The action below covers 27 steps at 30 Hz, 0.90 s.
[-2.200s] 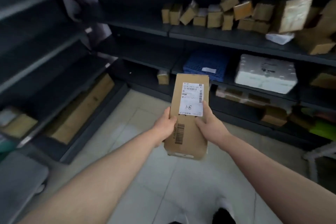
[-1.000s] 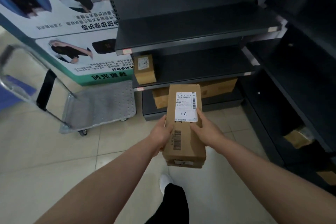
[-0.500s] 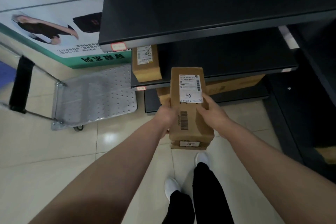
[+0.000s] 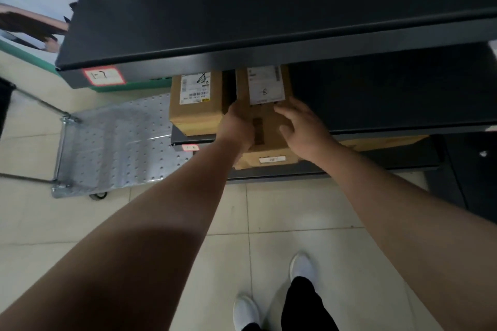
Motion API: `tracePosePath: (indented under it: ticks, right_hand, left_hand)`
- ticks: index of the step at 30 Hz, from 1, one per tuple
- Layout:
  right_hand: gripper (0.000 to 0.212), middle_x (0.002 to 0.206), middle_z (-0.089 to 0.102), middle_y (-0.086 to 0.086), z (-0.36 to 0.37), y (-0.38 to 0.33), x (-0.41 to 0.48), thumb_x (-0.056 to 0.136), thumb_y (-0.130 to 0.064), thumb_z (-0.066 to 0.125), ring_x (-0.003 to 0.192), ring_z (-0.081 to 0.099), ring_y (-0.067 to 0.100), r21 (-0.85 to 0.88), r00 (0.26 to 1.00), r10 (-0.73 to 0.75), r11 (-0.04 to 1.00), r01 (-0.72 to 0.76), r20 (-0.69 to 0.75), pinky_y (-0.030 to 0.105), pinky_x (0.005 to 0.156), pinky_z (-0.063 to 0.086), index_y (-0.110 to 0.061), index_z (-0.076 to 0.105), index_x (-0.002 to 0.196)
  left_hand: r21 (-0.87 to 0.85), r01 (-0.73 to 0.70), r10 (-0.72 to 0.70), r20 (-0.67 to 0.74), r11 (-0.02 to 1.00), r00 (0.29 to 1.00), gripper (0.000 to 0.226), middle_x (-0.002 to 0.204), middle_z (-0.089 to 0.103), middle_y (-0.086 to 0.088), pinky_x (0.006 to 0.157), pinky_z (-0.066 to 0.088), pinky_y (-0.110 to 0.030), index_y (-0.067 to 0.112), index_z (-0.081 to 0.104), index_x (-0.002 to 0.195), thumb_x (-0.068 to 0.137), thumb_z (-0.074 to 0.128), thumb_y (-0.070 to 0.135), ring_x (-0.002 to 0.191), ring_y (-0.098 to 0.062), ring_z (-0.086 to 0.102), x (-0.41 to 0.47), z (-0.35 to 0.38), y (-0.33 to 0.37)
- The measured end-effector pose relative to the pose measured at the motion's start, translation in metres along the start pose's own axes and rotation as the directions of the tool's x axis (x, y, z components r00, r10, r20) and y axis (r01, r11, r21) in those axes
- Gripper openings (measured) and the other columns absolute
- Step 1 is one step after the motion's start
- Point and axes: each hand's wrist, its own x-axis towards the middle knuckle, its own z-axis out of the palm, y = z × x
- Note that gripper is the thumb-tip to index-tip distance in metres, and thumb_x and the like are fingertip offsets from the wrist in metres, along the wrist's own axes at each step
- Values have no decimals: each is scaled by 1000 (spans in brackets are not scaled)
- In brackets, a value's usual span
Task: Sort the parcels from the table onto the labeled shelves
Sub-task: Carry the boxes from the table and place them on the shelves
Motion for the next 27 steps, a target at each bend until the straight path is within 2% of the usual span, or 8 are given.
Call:
tracePosePath:
  ticks: [2, 4, 7, 10, 17, 21, 24, 27]
  right_hand:
    - [49, 160, 10, -1, 2, 6, 1, 98, -21, 48, 145, 17, 26, -183, 995, -54, 981, 69, 89, 41, 114, 29, -28, 37, 145]
    - [51, 161, 5, 0, 0, 10, -1, 99, -26, 45, 146, 10, 28, -322, 988, -86, 939, 123, 125, 47, 113, 30, -31, 31, 147]
    - [54, 161, 0, 2, -1, 8, 0, 100, -29, 42, 147, 3, 28, -400, 985, -71, 907, 130, 158, 51, 112, 24, -32, 22, 150]
    - [57, 161, -7, 2, 1, 4, 13, 101, -26, 41, 147, -2, 28, -390, 984, -32, 915, 100, 177, 50, 114, 24, -31, 15, 152]
    - [57, 160, -8, -5, 6, -5, 38, 100, -25, 40, 147, -3, 26, -342, 985, 58, 940, 0, 160, 51, 113, 20, -37, 15, 150]
    - [63, 159, 14, 2, -13, 5, 15, 94, -10, 51, 145, 16, 26, -360, 1000, -21, 933, 20, 3, 50, 110, 27, -25, 25, 149]
    - [59, 156, 25, 6, -28, 12, -18, 92, -9, 53, 144, 21, 27, -460, 996, -92, 883, 92, 21, 49, 110, 28, -20, 32, 146]
    - [56, 156, 25, 6, -35, 8, -51, 93, -11, 53, 146, 16, 26, -518, 991, -44, 849, 103, 123, 48, 113, 22, -21, 35, 145]
  left_hand:
    - [291, -144, 142, 31, 946, 989, 29, 118, 59, -13, 93, 52, -44, 11, 52, 124, 99, 38, 9, 112, -30, 57, 0, 5, -6]
    - [482, -306, 303, 87, 821, 949, 40, 143, 41, -14, 104, 45, -40, 7, 44, 135, 95, 43, 3, 130, -29, 43, -7, 11, -18]
    - [600, -306, 279, 141, 739, 950, 70, 163, 3, -6, 117, 26, -42, 11, 11, 154, 94, 45, 4, 148, -29, 13, -14, 14, -28]
    - [683, -286, 224, 181, 672, 958, 80, 162, -12, -6, 120, 10, -40, 11, -6, 154, 93, 46, 4, 149, -25, -6, 0, 11, -24]
    - [758, -229, 126, 192, 610, 973, 91, 161, -16, -3, 121, 5, -41, 15, -8, 154, 88, 54, 6, 148, -22, -11, 23, 1, -6]
    - [727, -196, 113, 163, 658, 980, 90, 162, -13, 0, 121, 10, -44, 17, -7, 155, 88, 52, 2, 149, -22, -10, 6, -7, 3]
    - [770, -247, 164, 186, 588, 969, 86, 163, -6, -3, 121, 12, -45, 15, -3, 155, 91, 52, 4, 149, -23, -6, -19, -14, 3]
    - [821, -322, 149, 285, 472, 947, 78, 162, 6, -6, 118, 17, -46, 14, 8, 155, 93, 54, 7, 149, -27, 4, -49, -23, 6]
